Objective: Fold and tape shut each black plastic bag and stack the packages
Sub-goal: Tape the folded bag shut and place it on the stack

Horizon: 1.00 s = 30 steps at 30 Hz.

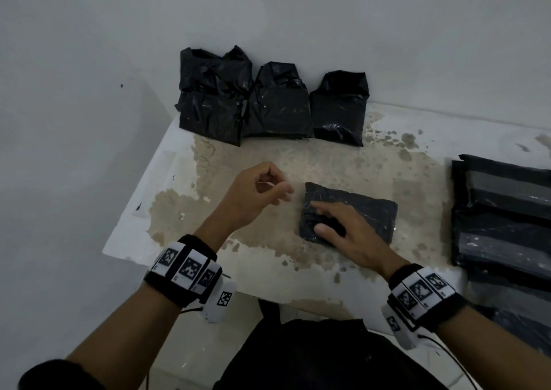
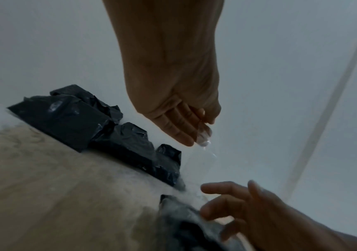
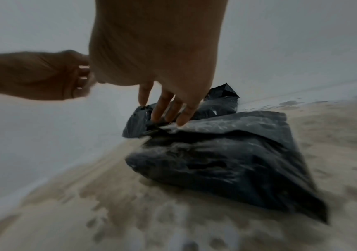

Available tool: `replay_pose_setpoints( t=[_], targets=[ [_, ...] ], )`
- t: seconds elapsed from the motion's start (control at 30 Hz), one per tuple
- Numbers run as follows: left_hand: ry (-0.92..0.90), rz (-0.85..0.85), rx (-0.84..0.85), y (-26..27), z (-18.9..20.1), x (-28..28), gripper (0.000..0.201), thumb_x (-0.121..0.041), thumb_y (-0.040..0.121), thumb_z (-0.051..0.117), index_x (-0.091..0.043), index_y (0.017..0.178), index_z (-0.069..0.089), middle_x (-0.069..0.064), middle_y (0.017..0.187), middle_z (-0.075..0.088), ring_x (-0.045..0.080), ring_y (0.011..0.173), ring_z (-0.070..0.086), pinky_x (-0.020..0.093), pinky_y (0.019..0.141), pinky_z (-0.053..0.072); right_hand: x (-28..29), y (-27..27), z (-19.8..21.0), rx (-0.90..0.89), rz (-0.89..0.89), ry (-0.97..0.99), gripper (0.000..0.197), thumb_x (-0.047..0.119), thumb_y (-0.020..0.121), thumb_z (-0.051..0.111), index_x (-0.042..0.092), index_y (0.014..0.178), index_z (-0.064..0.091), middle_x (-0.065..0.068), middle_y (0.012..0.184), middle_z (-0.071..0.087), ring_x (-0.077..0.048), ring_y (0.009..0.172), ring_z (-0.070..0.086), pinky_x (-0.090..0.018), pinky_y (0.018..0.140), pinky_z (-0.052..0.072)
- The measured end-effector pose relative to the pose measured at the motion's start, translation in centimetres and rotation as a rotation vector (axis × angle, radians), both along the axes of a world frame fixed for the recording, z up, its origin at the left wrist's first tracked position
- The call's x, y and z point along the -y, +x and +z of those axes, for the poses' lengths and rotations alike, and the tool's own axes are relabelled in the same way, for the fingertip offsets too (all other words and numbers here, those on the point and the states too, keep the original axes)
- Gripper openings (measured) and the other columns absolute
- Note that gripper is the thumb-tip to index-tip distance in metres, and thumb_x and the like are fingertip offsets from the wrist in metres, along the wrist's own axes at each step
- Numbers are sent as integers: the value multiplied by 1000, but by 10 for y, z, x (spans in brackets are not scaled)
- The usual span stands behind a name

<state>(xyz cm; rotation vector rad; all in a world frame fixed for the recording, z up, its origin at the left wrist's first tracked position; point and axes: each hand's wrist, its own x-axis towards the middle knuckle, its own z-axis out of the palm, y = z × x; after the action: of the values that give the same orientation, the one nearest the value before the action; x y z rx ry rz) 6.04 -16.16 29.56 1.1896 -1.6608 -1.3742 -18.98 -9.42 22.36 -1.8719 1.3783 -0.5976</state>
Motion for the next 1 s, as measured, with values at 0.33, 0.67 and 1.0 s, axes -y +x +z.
replay_pose_setpoints(
  t=[0.33,0.67,1.0],
  targets=[
    [233,131,-391,-60,20,11,9,-12,99,59,-11,90,59,4,88,73,21,80,73,27,66,57,7,-10,34,501,-334,247,32,28,90,77,25,110,53,8,120,60,-10,116,58,-42,102,51],
    [288,169,-421,-86,15,17,9,-16,97,62,-11,90,60,6,92,74,22,87,74,27,69,59,13,-39,55,622,-266,293,9,9,98,66,1,99,65,-3,93,72,-20,88,68,-44,90,54],
    [333,388,-337,-75,-43,7,11,-13,96,66,-9,87,61,9,94,66,20,88,67,29,78,59,-4,-83,36,238,-277,412,13,24,95,70,17,86,74,-16,89,73,-14,72,62,-21,68,49]
  ],
)
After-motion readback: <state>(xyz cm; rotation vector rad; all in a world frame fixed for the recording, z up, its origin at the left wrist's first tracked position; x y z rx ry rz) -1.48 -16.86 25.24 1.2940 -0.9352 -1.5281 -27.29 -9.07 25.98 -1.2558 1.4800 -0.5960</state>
